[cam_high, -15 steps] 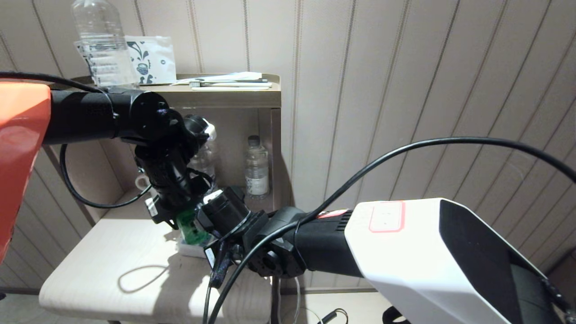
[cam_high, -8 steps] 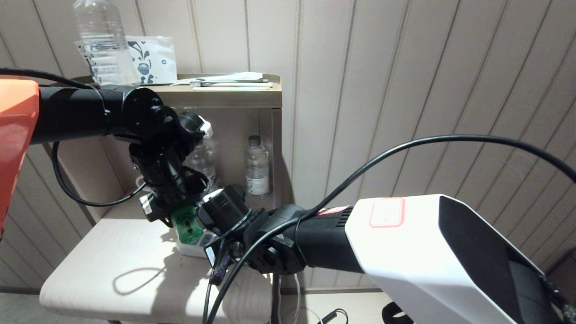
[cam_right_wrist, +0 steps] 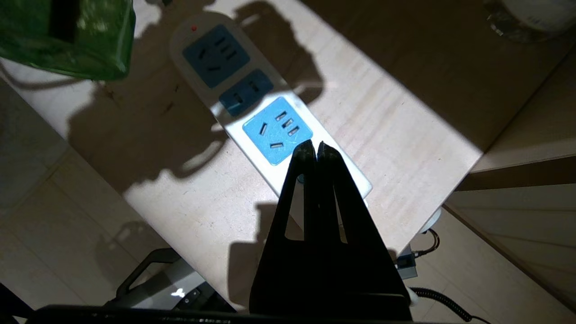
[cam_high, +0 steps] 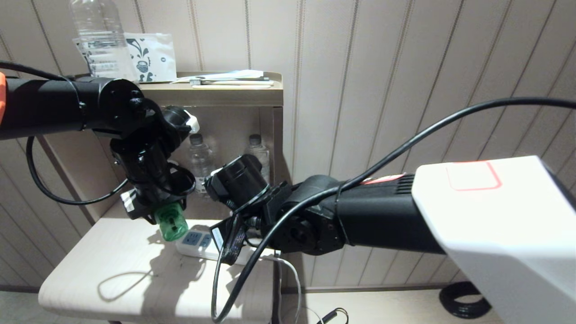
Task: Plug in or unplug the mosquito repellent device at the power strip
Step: Hold the socket with your right hand and unplug it with your left hand, then place the mosquito repellent liquid on the table
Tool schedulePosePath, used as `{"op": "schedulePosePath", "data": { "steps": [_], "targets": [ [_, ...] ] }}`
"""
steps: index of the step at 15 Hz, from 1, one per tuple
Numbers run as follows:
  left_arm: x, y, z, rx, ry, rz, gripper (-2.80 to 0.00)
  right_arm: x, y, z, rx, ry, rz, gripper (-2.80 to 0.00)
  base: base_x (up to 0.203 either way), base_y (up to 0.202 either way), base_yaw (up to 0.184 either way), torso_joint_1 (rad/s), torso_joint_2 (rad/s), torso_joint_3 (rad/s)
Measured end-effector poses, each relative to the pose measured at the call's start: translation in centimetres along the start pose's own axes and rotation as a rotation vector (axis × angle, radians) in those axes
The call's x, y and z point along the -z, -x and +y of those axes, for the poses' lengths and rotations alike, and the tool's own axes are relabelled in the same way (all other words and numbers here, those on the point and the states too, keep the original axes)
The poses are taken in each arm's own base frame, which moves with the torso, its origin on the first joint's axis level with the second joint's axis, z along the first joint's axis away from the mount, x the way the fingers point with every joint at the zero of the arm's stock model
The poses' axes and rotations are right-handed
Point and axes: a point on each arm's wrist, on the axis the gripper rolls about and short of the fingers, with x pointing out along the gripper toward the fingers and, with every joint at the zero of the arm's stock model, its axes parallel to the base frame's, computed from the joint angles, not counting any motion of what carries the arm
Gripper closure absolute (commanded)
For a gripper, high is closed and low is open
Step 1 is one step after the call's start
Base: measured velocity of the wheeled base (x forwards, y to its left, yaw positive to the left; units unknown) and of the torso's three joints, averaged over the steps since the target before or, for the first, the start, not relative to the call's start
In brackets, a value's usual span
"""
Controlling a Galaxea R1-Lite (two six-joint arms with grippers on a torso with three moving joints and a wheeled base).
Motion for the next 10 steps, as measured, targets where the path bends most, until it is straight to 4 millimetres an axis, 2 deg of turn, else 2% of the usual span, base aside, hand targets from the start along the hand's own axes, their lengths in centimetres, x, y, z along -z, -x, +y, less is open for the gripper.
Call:
{"op": "schedulePosePath", "data": {
  "steps": [5,8,10],
  "targets": [
    [0.8,0.7,1.5,-0.015,-0.009,0.011,0.00,-2.6,6.1,-0.8,0.049,-0.013,-0.122,0.00,0.000,0.000,0.000,0.000,0.00,0.000],
    [1.7,1.6,3.1,-0.019,-0.034,0.016,0.00,-2.2,11.2,-1.5,0.141,0.013,-0.160,0.00,0.000,0.000,0.000,0.000,0.00,0.000],
    [2.3,2.5,4.3,-0.014,-0.044,0.015,0.00,-0.7,15.1,-2.4,0.208,0.031,-0.168,0.00,0.000,0.000,0.000,0.000,0.00,0.000]
  ]
}}
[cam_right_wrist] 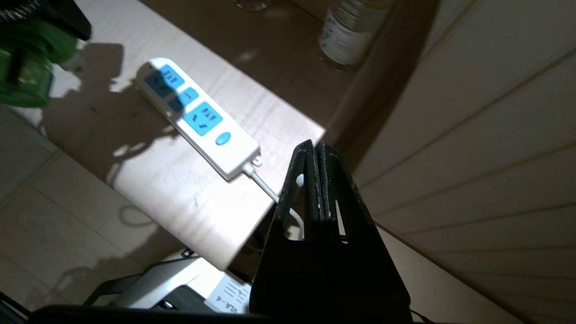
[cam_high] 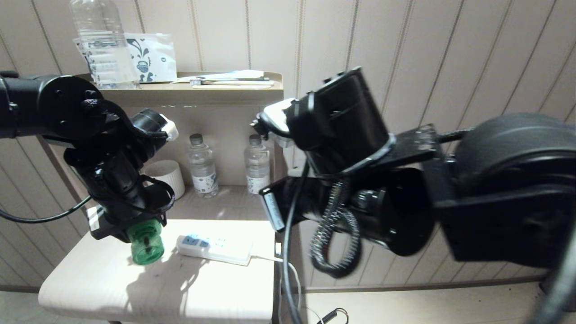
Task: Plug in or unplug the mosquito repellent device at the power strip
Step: Place the mosquito repellent liquid on the table
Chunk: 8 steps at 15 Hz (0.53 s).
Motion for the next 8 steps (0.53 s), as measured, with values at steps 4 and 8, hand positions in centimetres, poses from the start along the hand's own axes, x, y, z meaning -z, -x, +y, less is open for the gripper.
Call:
{"op": "schedulePosePath", "data": {
  "steps": [4,8],
  "targets": [
    [0.9,2.4,2.8,0.032,-0.019,-0.030,0.00,3.8,6.9,-5.9,0.142,0.029,0.005,0.00,0.000,0.000,0.000,0.000,0.00,0.000],
    [1.7,3.3,4.4,0.074,-0.011,-0.053,0.00,7.2,12.6,-13.7,0.528,-0.085,-0.032,0.00,0.000,0.000,0.000,0.000,0.00,0.000]
  ]
}}
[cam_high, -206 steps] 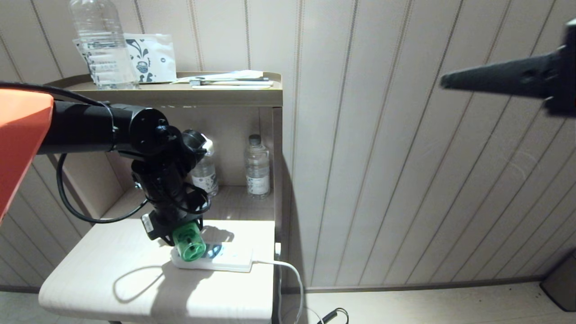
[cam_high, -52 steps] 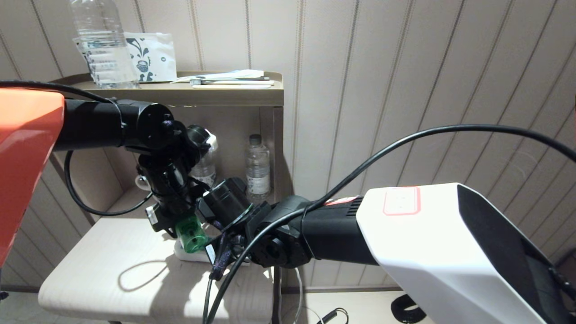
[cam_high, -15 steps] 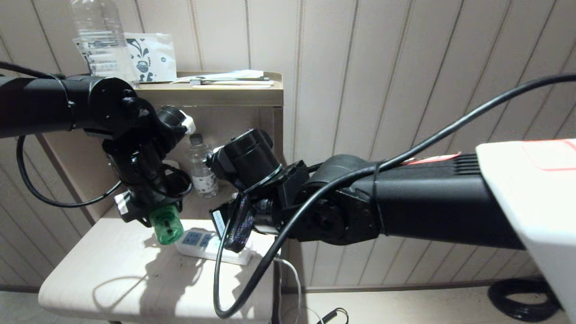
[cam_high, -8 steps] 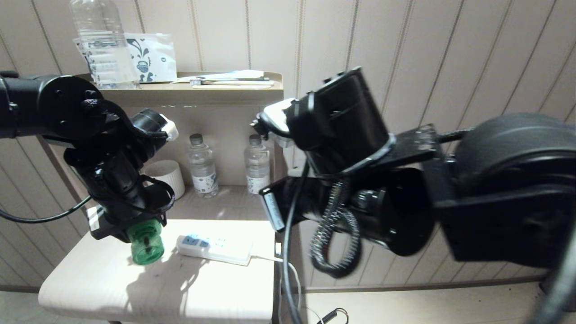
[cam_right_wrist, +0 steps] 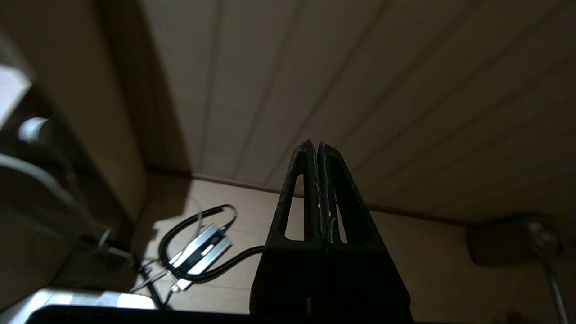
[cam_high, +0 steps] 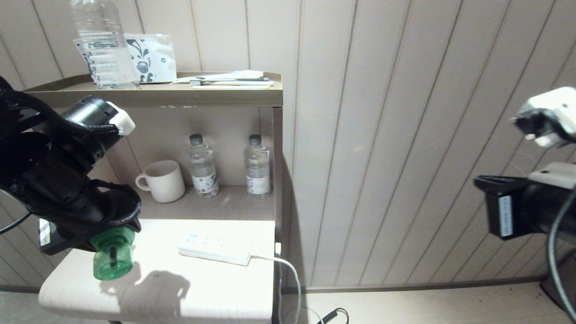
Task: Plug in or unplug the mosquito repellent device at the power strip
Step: Place the mosquito repellent liquid on the table
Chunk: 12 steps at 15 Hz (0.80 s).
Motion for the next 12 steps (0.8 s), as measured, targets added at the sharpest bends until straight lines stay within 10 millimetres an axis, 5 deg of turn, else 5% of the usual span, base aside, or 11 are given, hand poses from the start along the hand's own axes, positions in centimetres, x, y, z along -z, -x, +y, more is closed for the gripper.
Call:
{"op": "schedulePosePath", "data": {
  "steps": [2,5,8,12],
  "targets": [
    [0.3,-0.2,0.2,0.041,-0.005,0.004,0.00,1.8,1.8,-4.4,0.212,-0.100,-0.020,0.00,0.000,0.000,0.000,0.000,0.00,0.000],
    [0.6,-0.2,0.5,0.049,-0.019,0.013,0.00,7.3,5.3,-7.8,0.426,-0.172,-0.020,0.00,0.000,0.000,0.000,0.000,0.00,0.000],
    [0.5,0.1,0.6,0.072,-0.014,0.006,0.00,13.8,8.0,-8.0,0.496,-0.174,-0.026,0.00,0.000,0.000,0.000,0.000,0.00,0.000],
    [0.6,-0.4,0.7,0.086,-0.034,0.003,0.00,20.1,9.2,-6.3,0.286,-0.198,-0.149,0.00,0.000,0.000,0.000,0.000,0.00,0.000]
  ]
}}
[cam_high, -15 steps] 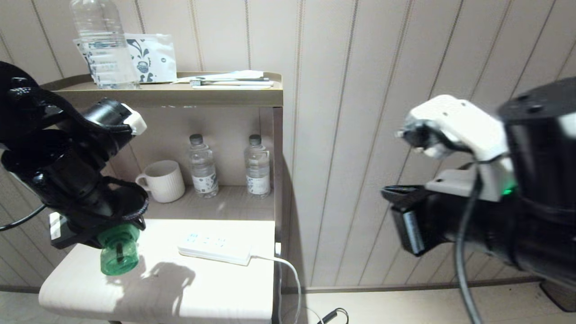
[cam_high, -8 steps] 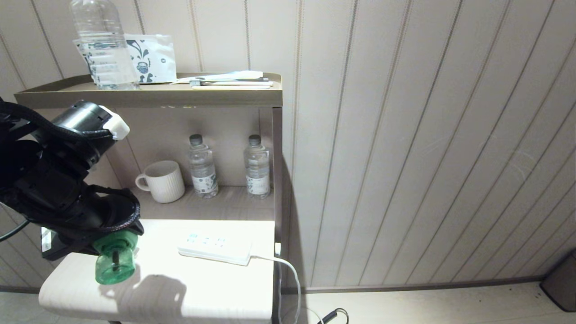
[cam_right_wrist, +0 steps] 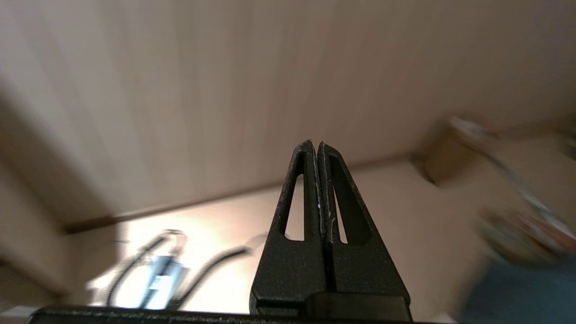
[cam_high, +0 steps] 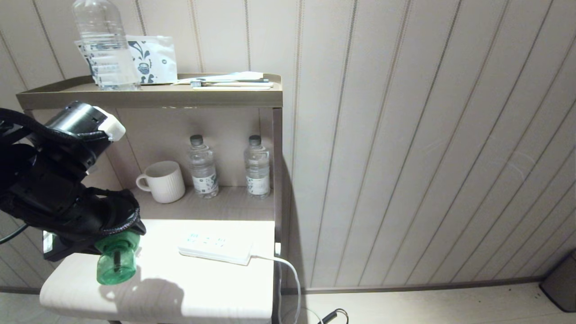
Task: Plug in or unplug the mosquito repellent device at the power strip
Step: Place the mosquito repellent liquid on the table
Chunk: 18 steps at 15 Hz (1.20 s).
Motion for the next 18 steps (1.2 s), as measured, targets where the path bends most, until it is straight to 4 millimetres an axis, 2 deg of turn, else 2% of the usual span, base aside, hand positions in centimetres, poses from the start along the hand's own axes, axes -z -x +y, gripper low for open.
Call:
{"op": "schedulePosePath", "data": {
  "steps": [2,5,12,14,18],
  "targets": [
    [-0.1,-0.5,0.1,0.006,-0.006,-0.012,0.00,3.3,0.1,0.6,-0.132,-0.019,-0.012,0.00,0.000,0.000,0.000,0.000,0.00,0.000],
    [-0.1,-1.0,0.3,0.007,-0.009,-0.016,0.00,5.2,0.1,1.1,-0.301,-0.133,-0.019,0.00,0.000,0.000,0.000,0.000,0.00,0.000],
    [-0.4,-2.5,0.0,0.077,-0.062,-0.098,0.00,5.6,0.2,1.2,-0.323,-0.142,-0.039,0.00,0.000,0.000,0.000,0.000,0.00,0.000],
    [-0.8,-3.0,0.4,0.103,-0.076,-0.153,0.00,5.6,0.2,1.2,-0.322,-0.142,-0.039,0.00,0.000,0.000,0.000,0.000,0.00,0.000],
    [-1.4,-2.4,2.1,0.113,-0.098,-0.237,0.00,5.7,0.2,1.2,-0.322,-0.142,-0.038,0.00,0.000,0.000,0.000,0.000,0.00,0.000]
  ]
}}
